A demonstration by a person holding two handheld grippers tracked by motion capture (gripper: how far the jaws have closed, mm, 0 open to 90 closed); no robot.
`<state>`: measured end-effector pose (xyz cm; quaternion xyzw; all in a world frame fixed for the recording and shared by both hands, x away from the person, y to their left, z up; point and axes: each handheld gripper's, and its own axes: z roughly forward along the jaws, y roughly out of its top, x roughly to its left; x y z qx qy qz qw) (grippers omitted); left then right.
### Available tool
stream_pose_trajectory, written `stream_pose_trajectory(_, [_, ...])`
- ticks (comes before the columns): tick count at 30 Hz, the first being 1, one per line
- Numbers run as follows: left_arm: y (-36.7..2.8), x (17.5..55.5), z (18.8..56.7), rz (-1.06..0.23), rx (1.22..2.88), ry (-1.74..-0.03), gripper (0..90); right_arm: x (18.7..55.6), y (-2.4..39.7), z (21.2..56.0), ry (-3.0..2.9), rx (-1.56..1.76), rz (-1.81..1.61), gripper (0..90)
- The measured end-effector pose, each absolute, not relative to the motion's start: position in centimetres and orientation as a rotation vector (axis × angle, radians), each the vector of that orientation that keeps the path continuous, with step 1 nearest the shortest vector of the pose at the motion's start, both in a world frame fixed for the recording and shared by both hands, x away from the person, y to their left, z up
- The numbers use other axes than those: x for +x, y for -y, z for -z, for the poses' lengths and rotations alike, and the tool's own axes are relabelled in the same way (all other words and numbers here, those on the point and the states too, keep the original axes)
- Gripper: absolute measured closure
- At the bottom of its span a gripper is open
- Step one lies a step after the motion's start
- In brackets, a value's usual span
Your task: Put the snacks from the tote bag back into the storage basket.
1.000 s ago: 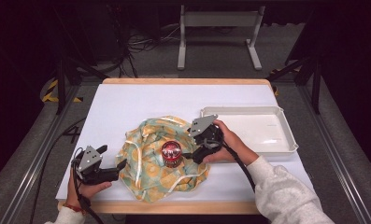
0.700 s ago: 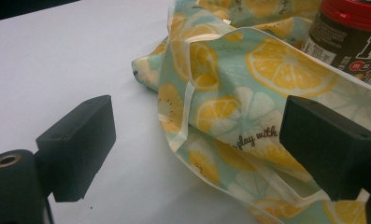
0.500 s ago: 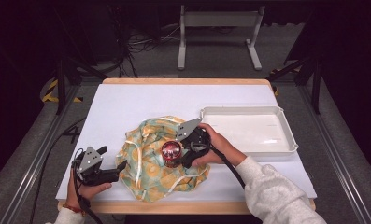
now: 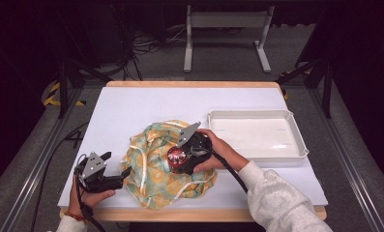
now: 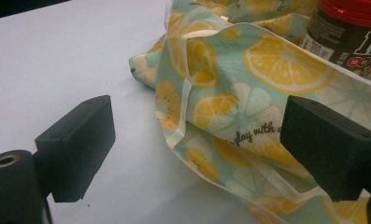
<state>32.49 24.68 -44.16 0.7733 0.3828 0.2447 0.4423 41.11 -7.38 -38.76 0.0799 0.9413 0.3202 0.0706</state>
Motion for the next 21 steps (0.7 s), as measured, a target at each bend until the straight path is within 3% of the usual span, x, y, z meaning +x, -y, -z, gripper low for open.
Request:
stream_pose_trajectory(7, [-24.7, 32.5, 44.2, -0.610, 1.921, -0.953, 11.1, 41.0, 6.4, 39.3, -2.828, 0.239, -0.902, 14.1])
stream_pose_trajectory(12, [-24.6, 32.5, 44.4, -0.608, 1.933, -0.949, 11.1, 41.1, 6.3, 39.3, -2.838, 0.247, -0.923, 22.4])
stream_pose_trajectory(21, [-24.6, 32.6, 44.5, -0.607, 1.945, -0.948, 11.2, 41.0, 6.3, 39.3, -2.833, 0.271, -0.917, 23.1])
